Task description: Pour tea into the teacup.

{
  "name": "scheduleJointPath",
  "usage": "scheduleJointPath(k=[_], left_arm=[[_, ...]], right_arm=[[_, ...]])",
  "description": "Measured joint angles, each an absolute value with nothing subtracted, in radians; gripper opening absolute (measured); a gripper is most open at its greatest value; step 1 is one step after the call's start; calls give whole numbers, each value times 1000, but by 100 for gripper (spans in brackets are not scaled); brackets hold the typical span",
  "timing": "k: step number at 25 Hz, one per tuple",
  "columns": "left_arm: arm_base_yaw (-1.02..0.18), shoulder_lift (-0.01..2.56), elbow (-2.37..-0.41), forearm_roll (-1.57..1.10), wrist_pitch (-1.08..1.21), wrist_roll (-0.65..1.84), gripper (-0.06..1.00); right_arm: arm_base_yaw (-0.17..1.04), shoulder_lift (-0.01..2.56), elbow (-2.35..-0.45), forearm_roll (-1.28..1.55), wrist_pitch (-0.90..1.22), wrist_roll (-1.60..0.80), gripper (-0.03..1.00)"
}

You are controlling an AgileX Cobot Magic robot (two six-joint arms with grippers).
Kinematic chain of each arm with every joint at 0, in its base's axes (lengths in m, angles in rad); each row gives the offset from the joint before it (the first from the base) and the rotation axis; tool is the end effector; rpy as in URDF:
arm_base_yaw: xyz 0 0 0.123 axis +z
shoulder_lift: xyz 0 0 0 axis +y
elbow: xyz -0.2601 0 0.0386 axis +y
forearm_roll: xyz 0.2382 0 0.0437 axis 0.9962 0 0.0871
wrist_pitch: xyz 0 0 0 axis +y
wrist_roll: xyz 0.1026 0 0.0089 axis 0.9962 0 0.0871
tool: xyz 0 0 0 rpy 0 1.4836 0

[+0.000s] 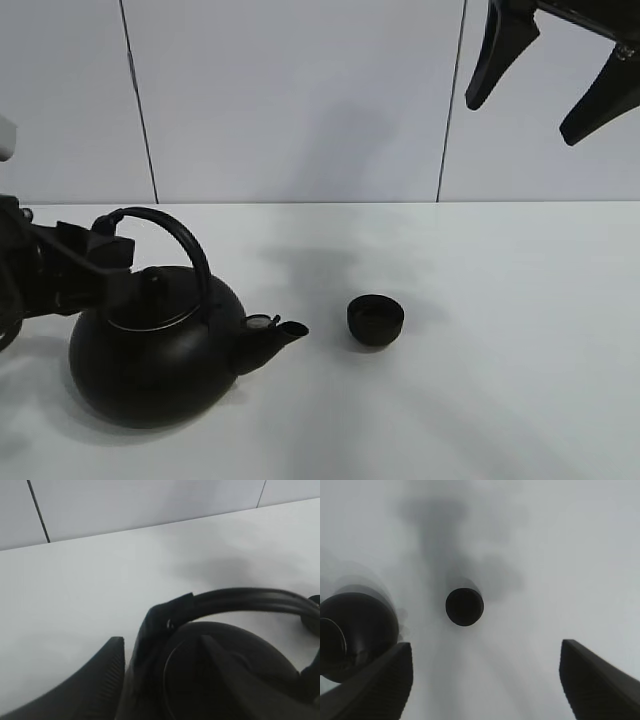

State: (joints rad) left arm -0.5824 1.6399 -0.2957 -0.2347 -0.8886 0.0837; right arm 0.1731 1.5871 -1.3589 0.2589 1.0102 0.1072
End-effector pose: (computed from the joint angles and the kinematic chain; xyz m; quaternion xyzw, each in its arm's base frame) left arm 0.2161 -0.1201 0.1197 0.1616 0.8107 -0.1065 0.5526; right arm 0.3183 0.0783 0.2799 0.0124 0.9708 0.1489 0.1876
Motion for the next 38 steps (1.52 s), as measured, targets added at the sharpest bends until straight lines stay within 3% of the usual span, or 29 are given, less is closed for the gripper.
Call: scheduleJointPath(k=[17, 30, 38], left_arm=[[-582, 1415, -170, -256, -828, 60, 33], [-582, 1381, -434, -256, -511, 167, 33], [-582, 1382, -672, -256, -158, 185, 33]], right_arm=[[173, 1587, -1359, 259, 1009, 107, 56], [173, 1587, -1359, 259, 1009, 107, 56], [173, 1587, -1359, 259, 1008, 107, 56]])
